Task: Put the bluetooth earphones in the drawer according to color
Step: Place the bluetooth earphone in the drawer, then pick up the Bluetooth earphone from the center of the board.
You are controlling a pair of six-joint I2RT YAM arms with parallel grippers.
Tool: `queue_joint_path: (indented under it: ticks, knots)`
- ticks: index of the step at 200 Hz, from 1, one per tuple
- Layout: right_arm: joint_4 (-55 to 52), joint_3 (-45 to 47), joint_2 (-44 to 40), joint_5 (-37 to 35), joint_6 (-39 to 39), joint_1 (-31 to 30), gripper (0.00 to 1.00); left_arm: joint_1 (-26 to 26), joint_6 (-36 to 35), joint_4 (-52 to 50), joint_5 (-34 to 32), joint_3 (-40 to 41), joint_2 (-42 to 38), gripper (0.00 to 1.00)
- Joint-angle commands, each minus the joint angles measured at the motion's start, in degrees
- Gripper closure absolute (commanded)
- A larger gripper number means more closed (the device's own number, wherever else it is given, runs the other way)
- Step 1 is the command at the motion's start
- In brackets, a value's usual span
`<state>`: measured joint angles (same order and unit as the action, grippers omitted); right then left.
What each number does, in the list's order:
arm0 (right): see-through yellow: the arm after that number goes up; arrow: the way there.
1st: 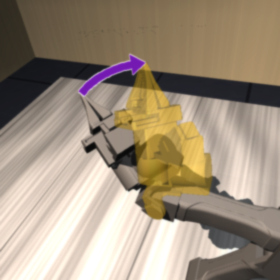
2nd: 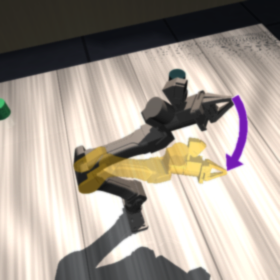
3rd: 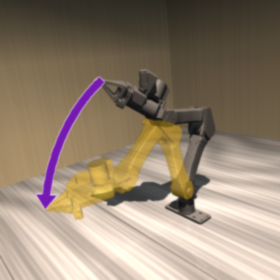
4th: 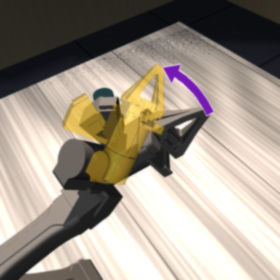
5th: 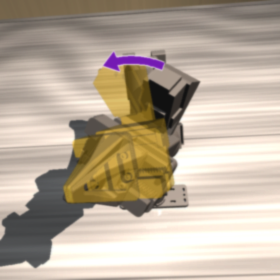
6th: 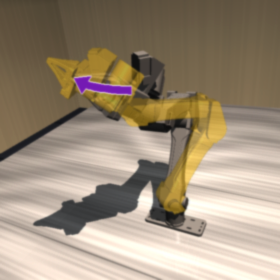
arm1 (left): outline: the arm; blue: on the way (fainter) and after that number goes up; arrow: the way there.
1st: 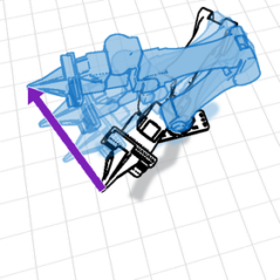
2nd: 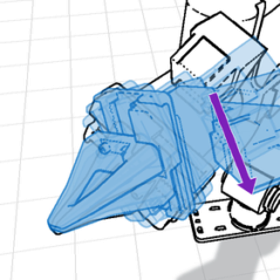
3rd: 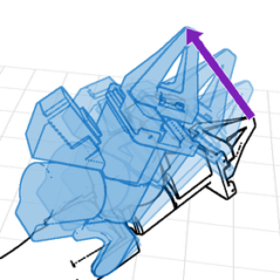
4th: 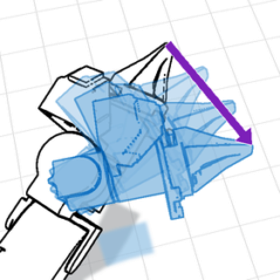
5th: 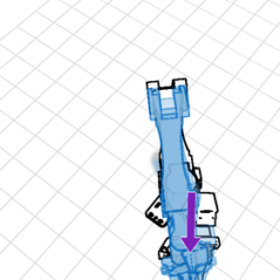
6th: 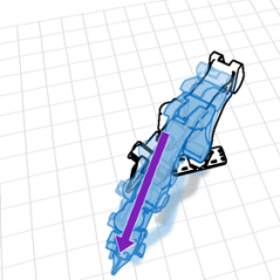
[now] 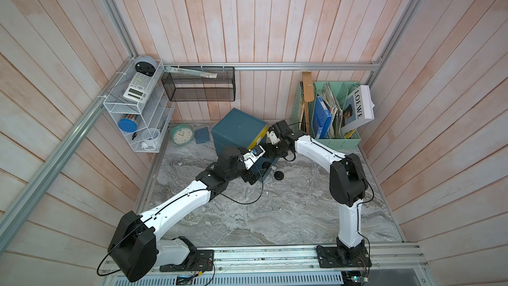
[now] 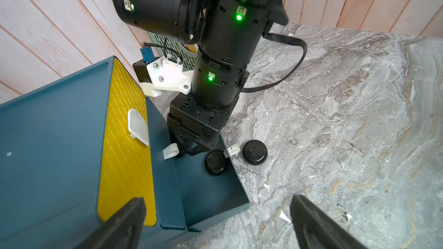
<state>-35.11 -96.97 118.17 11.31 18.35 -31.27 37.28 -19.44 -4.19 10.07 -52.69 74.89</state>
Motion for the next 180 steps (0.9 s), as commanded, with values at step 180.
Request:
queue_joint_path:
  ticks: [180]
  knots:
    - [1.14,21.56,-14.68,-6.78,-1.84,0.0,0.36,6.3,-7.89,-4.99,-2.14,1.58,0.15,0.0]
